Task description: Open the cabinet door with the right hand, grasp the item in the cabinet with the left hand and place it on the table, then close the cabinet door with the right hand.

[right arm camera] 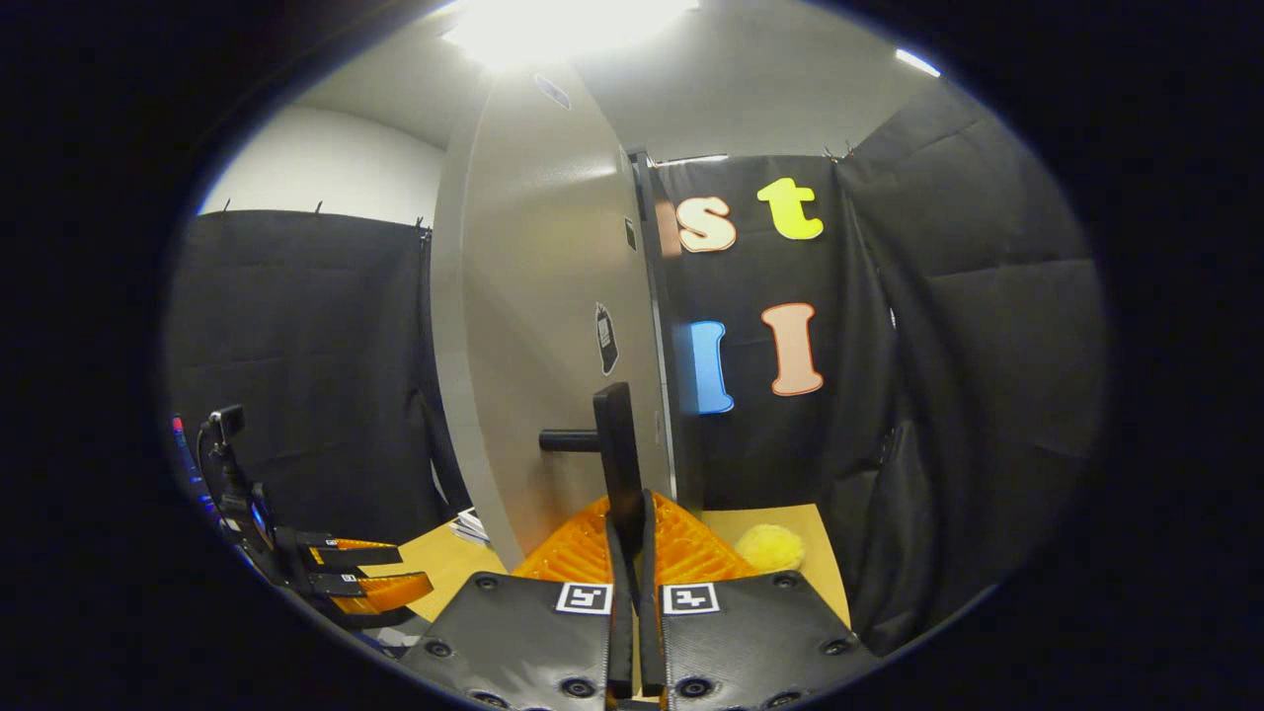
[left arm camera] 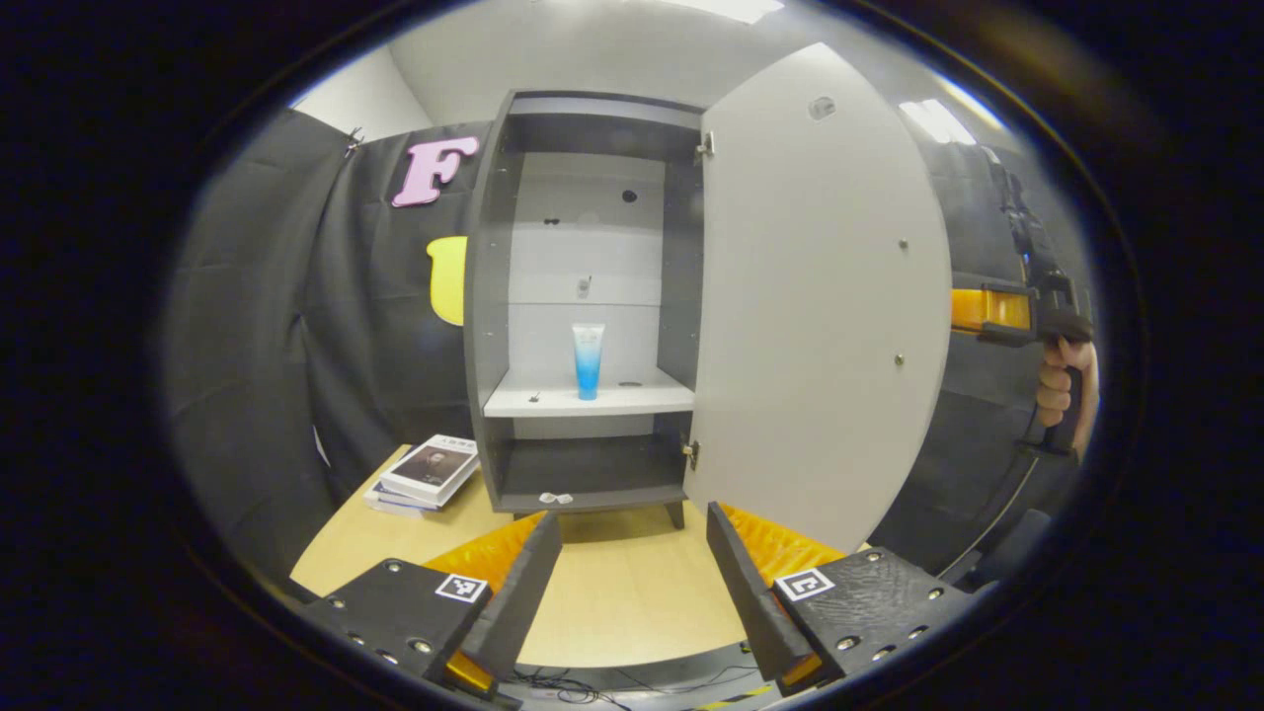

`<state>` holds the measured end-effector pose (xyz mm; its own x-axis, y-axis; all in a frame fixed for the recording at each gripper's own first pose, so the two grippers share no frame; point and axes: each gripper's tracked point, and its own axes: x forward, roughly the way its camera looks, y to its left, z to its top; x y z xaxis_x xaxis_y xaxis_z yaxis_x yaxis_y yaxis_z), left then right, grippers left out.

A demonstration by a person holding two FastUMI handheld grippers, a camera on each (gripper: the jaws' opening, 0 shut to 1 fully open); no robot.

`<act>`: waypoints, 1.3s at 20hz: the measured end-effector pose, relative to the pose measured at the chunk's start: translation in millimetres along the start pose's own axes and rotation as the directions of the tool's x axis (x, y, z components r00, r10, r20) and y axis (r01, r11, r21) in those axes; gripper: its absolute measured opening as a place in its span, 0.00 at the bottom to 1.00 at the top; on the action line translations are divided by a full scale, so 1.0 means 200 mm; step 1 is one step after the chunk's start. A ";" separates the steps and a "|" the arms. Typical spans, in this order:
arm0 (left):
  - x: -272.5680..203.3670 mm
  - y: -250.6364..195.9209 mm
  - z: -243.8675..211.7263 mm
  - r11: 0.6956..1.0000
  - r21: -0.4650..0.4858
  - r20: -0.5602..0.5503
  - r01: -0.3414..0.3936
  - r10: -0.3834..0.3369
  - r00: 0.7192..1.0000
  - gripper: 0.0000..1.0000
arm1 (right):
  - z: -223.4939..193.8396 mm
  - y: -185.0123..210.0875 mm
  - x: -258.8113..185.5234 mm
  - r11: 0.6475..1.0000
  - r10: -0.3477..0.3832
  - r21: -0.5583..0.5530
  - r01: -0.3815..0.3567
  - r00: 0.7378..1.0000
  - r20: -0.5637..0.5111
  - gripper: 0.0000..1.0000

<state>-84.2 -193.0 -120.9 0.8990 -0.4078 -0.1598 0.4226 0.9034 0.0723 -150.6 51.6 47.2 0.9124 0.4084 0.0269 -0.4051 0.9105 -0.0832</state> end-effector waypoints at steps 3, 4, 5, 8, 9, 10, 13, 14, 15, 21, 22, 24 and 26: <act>0.04 0.04 -0.05 1.000 -0.011 -0.016 0.014 -0.014 1.000 0.89 | -0.02 0.01 -0.01 1.000 -0.009 0.020 0.009 1.000 -0.021 0.01; 0.05 0.06 -0.05 1.000 -0.018 -0.018 0.015 -0.015 1.000 0.90 | -0.02 0.01 -0.02 1.000 -0.020 0.019 0.021 0.999 -0.028 0.01; 0.06 0.08 -0.05 0.999 -0.028 -0.015 0.016 -0.017 1.000 0.90 | -0.04 -0.01 -0.05 0.999 -0.038 0.013 0.039 0.999 -0.033 0.00; 0.09 0.14 -0.06 0.998 -0.067 -0.005 0.022 -0.022 1.000 0.90 | -0.05 -0.02 -0.12 0.998 -0.058 0.017 0.059 0.997 -0.050 0.00; 0.10 0.17 -0.06 0.997 -0.077 -0.006 0.021 -0.021 1.000 0.90 | -0.05 -0.03 -0.14 0.996 -0.084 0.019 0.085 0.996 -0.044 0.04; 0.11 0.21 -0.06 0.996 -0.084 -0.009 0.018 -0.019 1.000 0.90 | -0.04 -0.07 -0.16 0.992 -0.124 0.016 0.125 0.991 -0.048 0.04; 0.14 0.31 -0.04 0.997 -0.081 -0.018 0.020 -0.021 1.000 0.90 | -0.03 -0.15 -0.23 0.973 -0.228 0.013 0.229 0.972 -0.053 0.00; 0.15 0.34 -0.03 0.997 -0.074 -0.023 0.021 -0.023 0.999 0.90 | -0.02 -0.17 -0.24 0.967 -0.254 0.023 0.255 0.966 -0.050 0.02; 0.16 0.38 -0.02 0.997 -0.067 -0.030 0.024 -0.027 0.999 0.90 | -0.01 -0.18 -0.24 0.959 -0.276 0.047 0.278 0.960 -0.050 0.02; 0.26 0.56 0.17 0.998 -0.039 0.065 0.043 -0.040 0.997 0.90 | 0.07 -0.28 -0.33 0.887 -0.448 0.127 0.444 0.894 0.004 0.02; 0.28 0.58 0.22 0.998 -0.047 0.101 0.048 -0.043 0.994 0.90 | 0.07 -0.29 -0.34 0.875 -0.469 0.141 0.464 0.883 0.003 0.02; 0.31 0.58 0.31 0.995 -0.057 0.157 0.085 -0.075 0.985 0.90 | 0.05 -0.31 -0.34 0.855 -0.499 0.158 0.494 0.867 -0.012 0.02; 0.37 0.61 0.32 0.996 -0.050 0.152 0.080 -0.071 0.986 0.89 | 0.00 -0.35 -0.33 0.835 -0.531 0.141 0.531 0.846 -0.040 0.02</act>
<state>41.0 -120.4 -59.7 0.8735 -0.4866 -0.0131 0.4868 0.8735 0.0100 -182.4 -39.6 52.2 0.9897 -0.1409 0.0268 0.1382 0.9868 0.0850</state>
